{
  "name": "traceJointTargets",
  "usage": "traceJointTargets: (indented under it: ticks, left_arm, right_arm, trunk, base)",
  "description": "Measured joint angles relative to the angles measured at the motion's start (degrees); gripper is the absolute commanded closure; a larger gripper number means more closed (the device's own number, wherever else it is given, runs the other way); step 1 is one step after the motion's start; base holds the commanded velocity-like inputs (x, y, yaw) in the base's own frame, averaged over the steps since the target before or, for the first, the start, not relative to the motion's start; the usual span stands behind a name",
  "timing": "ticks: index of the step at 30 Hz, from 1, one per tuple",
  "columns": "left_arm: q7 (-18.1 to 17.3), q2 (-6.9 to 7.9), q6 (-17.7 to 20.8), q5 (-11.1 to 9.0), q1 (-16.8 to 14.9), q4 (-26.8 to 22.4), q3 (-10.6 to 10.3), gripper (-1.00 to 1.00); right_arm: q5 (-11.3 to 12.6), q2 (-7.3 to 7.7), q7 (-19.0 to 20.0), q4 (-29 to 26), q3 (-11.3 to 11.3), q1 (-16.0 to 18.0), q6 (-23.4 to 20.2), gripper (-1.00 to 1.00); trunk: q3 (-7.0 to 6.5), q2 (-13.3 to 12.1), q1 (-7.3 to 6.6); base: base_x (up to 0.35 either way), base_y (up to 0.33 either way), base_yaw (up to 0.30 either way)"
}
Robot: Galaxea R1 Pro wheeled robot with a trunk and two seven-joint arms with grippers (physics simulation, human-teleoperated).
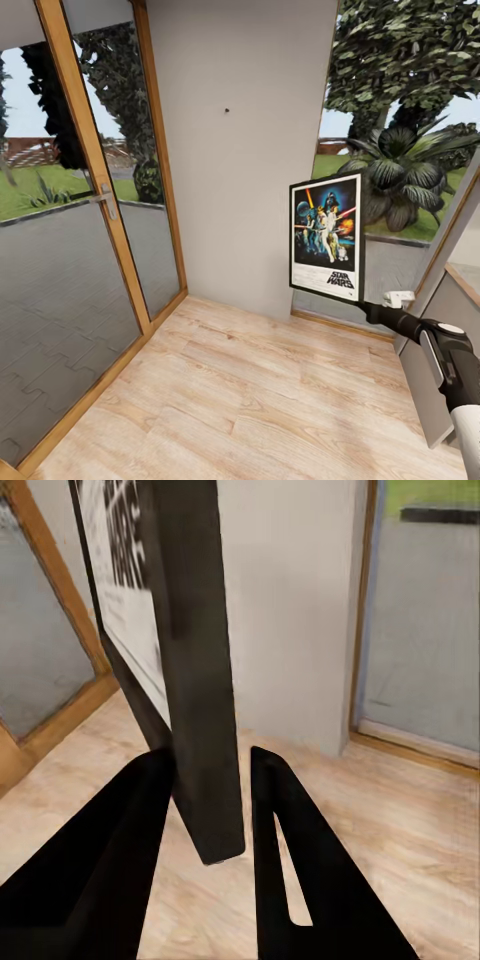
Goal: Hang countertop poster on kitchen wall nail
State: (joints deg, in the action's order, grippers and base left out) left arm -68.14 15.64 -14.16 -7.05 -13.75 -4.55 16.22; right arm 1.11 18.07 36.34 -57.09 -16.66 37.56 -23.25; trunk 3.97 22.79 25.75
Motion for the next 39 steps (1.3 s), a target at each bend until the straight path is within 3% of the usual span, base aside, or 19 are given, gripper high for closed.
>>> traceJointTargets:
  ticks: [10, 12, 18, 24, 34, 39]
  left_arm:
    - [0.00, 0.07, -0.02, 0.00, 0.00, 0.00, -0.03, -1.00]
    - [0.00, 0.07, -0.02, 0.00, 0.00, 0.00, -0.03, -1.00]
    - [-0.05, 0.07, -0.10, -0.01, 0.00, 0.00, -0.03, -1.00]
    - [-0.07, 0.07, -0.23, -0.01, 0.00, 0.00, -0.10, -1.00]
    - [-0.01, 0.07, -1.79, -0.01, 0.00, 0.00, -0.13, -1.00]
    - [0.00, 0.07, -1.86, -0.01, 0.00, 0.00, -0.13, -1.00]
  right_arm:
    - [-0.13, 0.00, 18.96, -0.13, -0.33, 0.00, 0.28, 1.00]
    - [-0.15, 0.03, 25.62, -0.18, -0.42, 0.00, 0.34, 1.00]
    - [-0.16, 0.04, 32.96, -0.27, -0.49, -0.05, 0.45, 1.00]
    - [0.15, -0.12, 35.50, -3.33, -0.47, -0.03, 0.35, 1.00]
    - [0.23, -1.58, 35.88, -7.60, -0.30, -0.02, -0.79, 1.00]
    - [0.24, -3.32, 35.90, -10.86, -0.39, -0.02, -3.41, 1.00]
  trunk:
    - [0.00, 0.00, 0.00]
    - [0.00, 0.00, 0.00]
    - [0.00, 0.00, 0.00]
    - [0.00, 0.01, 0.00]
    - [0.00, 0.00, 0.00]
    - [0.00, 0.00, 0.00]
  base:
    - [0.000, 0.000, 0.000]
    - [0.000, 0.000, 0.000]
    - [0.000, 0.000, 0.000]
    - [0.000, 0.000, 0.000]
    - [0.000, 0.000, 0.000]
    - [0.000, 0.000, 0.000]
